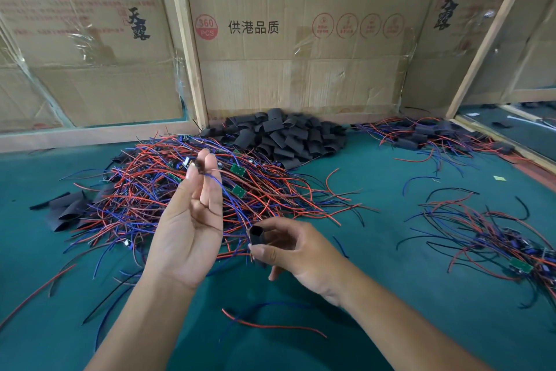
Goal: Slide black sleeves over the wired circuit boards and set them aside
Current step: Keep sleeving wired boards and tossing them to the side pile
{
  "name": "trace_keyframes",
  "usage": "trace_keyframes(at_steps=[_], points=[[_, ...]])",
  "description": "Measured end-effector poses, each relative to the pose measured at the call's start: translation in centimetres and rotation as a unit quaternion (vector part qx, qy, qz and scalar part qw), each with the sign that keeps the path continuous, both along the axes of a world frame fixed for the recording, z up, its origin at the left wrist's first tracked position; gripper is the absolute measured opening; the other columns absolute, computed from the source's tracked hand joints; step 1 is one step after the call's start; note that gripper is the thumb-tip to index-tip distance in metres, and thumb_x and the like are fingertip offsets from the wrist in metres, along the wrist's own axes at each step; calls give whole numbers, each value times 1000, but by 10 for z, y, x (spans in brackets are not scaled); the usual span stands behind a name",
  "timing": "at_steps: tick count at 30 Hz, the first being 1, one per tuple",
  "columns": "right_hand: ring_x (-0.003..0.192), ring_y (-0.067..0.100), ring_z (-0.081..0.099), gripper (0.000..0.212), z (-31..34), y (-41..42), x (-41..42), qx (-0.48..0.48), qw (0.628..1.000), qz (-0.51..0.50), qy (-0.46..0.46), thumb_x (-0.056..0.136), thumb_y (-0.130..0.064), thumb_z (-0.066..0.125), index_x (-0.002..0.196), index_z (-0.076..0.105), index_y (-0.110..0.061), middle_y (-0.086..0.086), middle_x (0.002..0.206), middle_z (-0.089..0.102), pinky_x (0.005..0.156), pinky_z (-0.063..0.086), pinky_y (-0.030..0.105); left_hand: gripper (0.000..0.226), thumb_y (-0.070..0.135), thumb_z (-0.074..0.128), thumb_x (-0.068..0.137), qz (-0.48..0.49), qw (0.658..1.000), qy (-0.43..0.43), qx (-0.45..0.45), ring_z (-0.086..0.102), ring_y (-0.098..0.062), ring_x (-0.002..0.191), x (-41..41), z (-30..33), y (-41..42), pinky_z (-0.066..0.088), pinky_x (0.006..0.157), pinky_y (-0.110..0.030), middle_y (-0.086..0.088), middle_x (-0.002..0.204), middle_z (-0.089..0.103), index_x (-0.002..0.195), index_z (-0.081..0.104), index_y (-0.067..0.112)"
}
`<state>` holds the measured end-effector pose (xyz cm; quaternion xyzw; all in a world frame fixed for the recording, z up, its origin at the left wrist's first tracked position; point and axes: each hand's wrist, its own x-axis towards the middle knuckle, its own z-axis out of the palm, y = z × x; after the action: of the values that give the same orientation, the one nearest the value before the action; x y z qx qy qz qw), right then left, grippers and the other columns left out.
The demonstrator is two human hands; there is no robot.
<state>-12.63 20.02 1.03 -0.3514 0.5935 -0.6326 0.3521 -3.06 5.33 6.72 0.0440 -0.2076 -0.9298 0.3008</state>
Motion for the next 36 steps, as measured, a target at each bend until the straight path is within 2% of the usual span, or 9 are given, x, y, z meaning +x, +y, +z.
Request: trace_keyframes(at_steps=[5, 13, 16, 20, 23, 27, 30, 32, 36], points=[[90, 25, 59, 23, 3, 2, 12, 6, 997, 67, -36, 92, -4, 68, 114, 67, -10, 18, 106, 59, 68, 57, 27, 54, 15, 58, 93, -14, 1000, 21, 11, 69, -2, 99, 3, 3, 8, 53, 82, -11, 2, 107, 73, 143, 44, -3], [90, 20, 59, 25, 7, 3, 16, 26, 997, 76, -11, 91, -1, 69, 112, 67, -15, 16, 105, 62, 70, 58, 28, 66, 17, 60, 91, 1, 999, 30, 25, 69, -2, 97, 9, 8, 2, 53, 82, -11, 4, 107, 72, 151, 37, 1], [92, 21, 58, 28, 8, 2, 17, 27, 997, 75, -9, 90, -2, 70, 114, 68, -16, 31, 114, 62, 68, 56, 27, 67, 18, 61, 91, 4, 999, 30, 14, 69, -1, 98, 11, 9, 1, 52, 85, -10, 6, 108, 72, 151, 36, 3], [91, 21, 57, 31, 10, 2, 18, 24, 997, 70, -4, 90, -2, 71, 120, 66, -8, 35, 123, 56, 66, 56, 29, 72, 13, 68, 83, -1, 999, 36, 30, 69, -3, 103, 10, 7, 3, 53, 87, -12, 1, 111, 72, 147, 41, -1], [94, 21, 57, 31, 11, 2, 18, 17, 996, 83, -8, 90, -1, 70, 119, 66, -8, 33, 122, 59, 67, 57, 29, 52, 14, 62, 89, -5, 999, 28, 36, 69, -3, 103, 8, 5, 2, 54, 85, -12, 1, 114, 71, 137, 52, -1], [100, 23, 59, 28, 13, 2, 20, -6, 994, 111, -20, 92, 1, 66, 115, 66, -15, 14, 113, 65, 67, 56, 29, 41, 15, 60, 93, -23, 998, 48, 37, 68, -2, 103, 9, 5, 0, 54, 80, -12, 1, 112, 71, 131, 56, 3], [102, 26, 59, 29, 15, 3, 19, -28, 992, 114, -37, 92, -4, 66, 120, 65, -12, 9, 112, 66, 68, 56, 28, 23, 15, 60, 94, -22, 999, 37, 17, 69, -3, 103, 8, 5, 0, 54, 78, -11, 0, 111, 71, 108, 73, 2], [104, 26, 60, 33, 17, 4, 17, -36, 992, 108, -50, 89, -9, 68, 122, 65, -11, 6, 113, 67, 68, 55, 27, 23, 15, 59, 94, -19, 999, 31, 7, 69, -3, 102, 8, 4, 0, 54, 78, -11, 0, 110, 72, 98, 78, 4], [104, 23, 63, 42, 17, 5, 11, -59, 989, 120, -67, 89, -9, 68, 129, 60, -3, 8, 115, 67, 71, 53, 27, 21, 15, 60, 92, -12, 999, 27, -14, 68, -2, 101, 7, 3, -2, 54, 82, -12, 1, 111, 72, 96, 79, 7]])
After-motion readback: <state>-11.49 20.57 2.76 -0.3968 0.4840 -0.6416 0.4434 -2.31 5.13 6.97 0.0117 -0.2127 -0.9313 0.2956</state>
